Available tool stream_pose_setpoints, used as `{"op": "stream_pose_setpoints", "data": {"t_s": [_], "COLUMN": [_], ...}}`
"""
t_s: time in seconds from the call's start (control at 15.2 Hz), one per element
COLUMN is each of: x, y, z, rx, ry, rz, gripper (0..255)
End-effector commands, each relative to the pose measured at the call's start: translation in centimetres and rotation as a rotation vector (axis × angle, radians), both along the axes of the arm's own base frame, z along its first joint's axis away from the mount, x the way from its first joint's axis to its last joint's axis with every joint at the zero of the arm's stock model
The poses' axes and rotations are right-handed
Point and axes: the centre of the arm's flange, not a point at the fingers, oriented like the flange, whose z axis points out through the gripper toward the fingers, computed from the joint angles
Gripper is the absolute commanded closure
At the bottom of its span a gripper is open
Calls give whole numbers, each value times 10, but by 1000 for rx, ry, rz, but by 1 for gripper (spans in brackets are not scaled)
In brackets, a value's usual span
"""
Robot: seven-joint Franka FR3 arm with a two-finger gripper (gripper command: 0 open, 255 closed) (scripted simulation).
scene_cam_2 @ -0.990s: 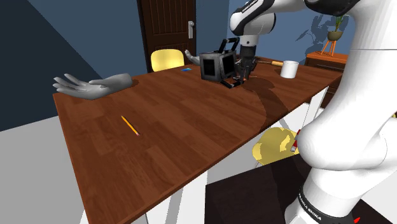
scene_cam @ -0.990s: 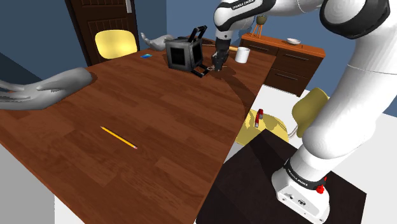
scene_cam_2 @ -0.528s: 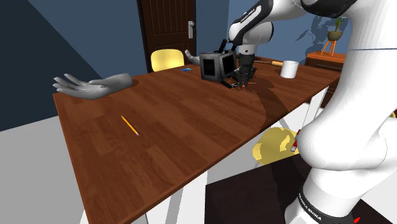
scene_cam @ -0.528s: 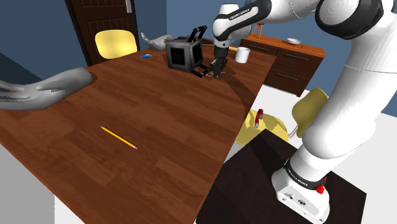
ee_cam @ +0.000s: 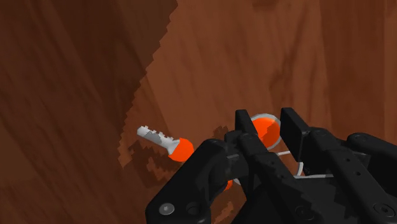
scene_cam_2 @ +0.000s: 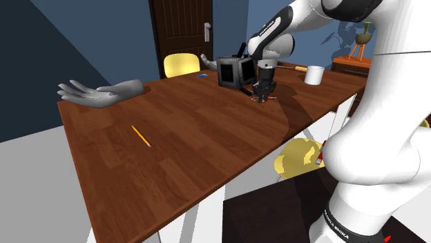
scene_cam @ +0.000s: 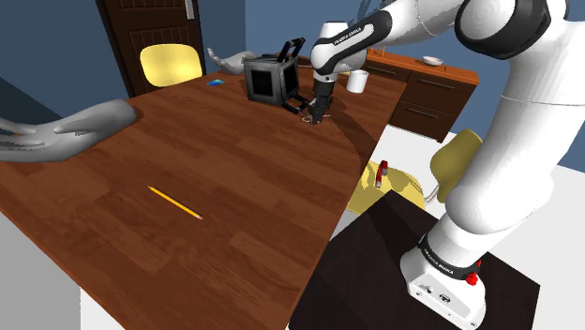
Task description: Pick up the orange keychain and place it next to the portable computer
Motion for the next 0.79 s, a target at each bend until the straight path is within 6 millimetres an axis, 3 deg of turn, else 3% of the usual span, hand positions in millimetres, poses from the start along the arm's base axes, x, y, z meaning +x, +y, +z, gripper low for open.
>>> {"op": "stream_pose_setpoints", "data": {"t_s": [0.0, 0.46, 0.53, 0.73], "x": [0, 0, 0, 0], "y": [0, 0, 0, 0], "z": [-11, -11, -11, -11], "rx": [0, 0, 0, 0], "ry": [-1, -1, -1, -1], "rz": [0, 0, 0, 0], "gripper": [255, 255, 0, 0]}}
